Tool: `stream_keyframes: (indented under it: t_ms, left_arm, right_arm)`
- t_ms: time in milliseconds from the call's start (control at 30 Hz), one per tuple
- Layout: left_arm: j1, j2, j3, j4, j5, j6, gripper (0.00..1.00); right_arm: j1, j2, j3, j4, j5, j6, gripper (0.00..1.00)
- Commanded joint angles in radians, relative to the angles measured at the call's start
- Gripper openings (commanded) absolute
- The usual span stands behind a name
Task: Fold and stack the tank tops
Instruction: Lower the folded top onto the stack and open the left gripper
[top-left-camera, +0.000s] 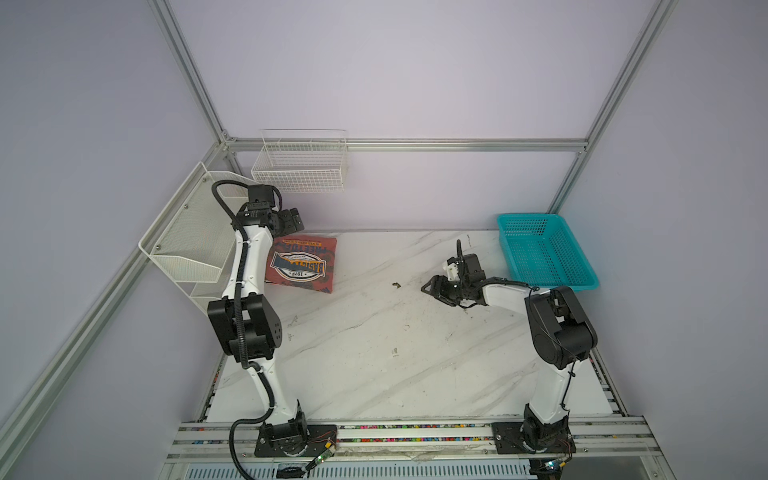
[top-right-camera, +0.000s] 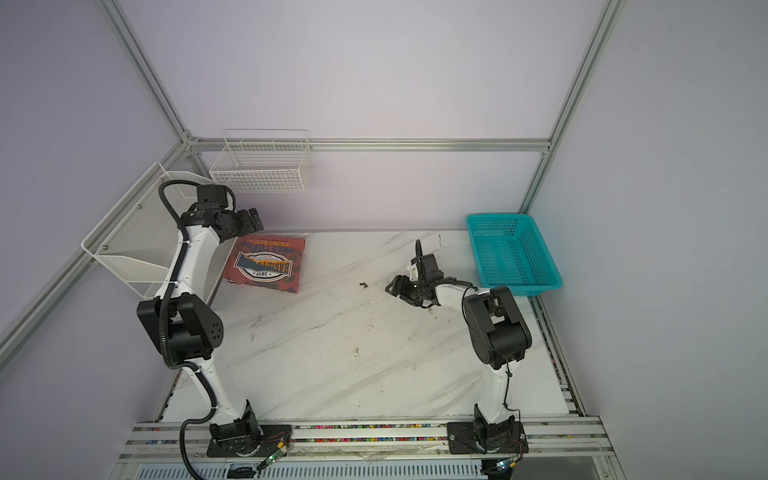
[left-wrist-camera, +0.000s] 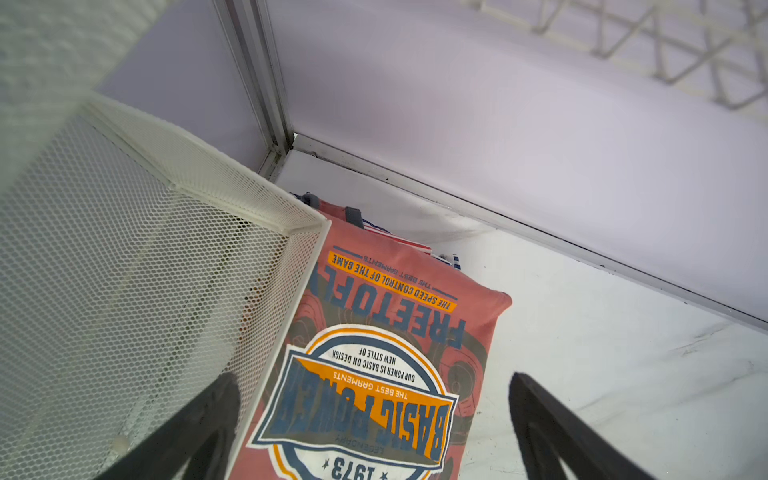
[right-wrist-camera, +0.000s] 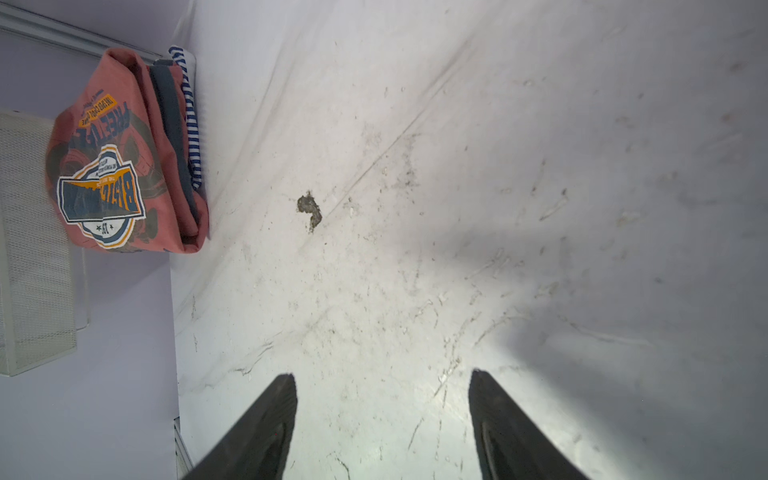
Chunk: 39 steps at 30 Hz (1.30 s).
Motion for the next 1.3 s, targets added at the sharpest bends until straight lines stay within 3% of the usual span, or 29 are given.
stream_keyframes:
  t_ms: [0, 167, 367, 667, 867, 1067, 1100, 1167, 1200, 1267]
  left_arm:
    - [-0.032, 0.011, -0.084, 0.036, -0.006, -0.031, 1.00]
    - [-0.029, 0.045, -0.170, 0.036, -0.049, -0.076, 1.00]
    - [-0.022, 0.134, -0.163, 0.027, -0.149, -0.085, 1.00]
    - [0.011, 0.201, -0.136, 0.005, -0.076, -0.100, 1.00]
    - [0.003, 0.096, -0.116, 0.014, 0.020, -0.098, 1.00]
    - [-0.052, -0.081, -0.150, 0.042, 0.021, -0.088, 1.00]
    - [-0.063, -0.111, -0.164, 0.050, 0.017, -0.088, 1.00]
    - [-0.088, -0.190, -0.220, 0.080, 0.016, -0.085, 1.00]
    - [-0.099, -0.227, -0.253, 0.102, 0.024, -0.077, 1.00]
    - [-0.123, -0.321, -0.350, 0.164, 0.036, -0.058, 1.00]
  right_arm:
    - [0.012, 0.018, 0.025, 0.012, -0.010, 0.003, 0.69]
    - [0.010, 0.022, 0.029, 0.003, -0.015, -0.007, 0.69]
    - [0.013, 0.032, 0.037, -0.001, -0.017, -0.007, 0.69]
    - [0.015, 0.010, 0.036, -0.013, -0.007, -0.010, 0.69]
    - [0.015, -0.041, 0.060, -0.052, -0.001, -0.041, 0.70]
    - [-0.010, -0.150, 0.096, -0.087, 0.029, -0.056, 0.73]
    - [-0.021, -0.172, 0.094, -0.089, 0.028, -0.059, 0.75]
    - [-0.054, -0.233, 0.086, -0.088, 0.033, -0.073, 0.93]
    - [-0.068, -0.259, 0.081, -0.091, 0.037, -0.080, 0.97]
    - [-0.104, -0.323, 0.065, -0.095, 0.053, -0.105, 0.97]
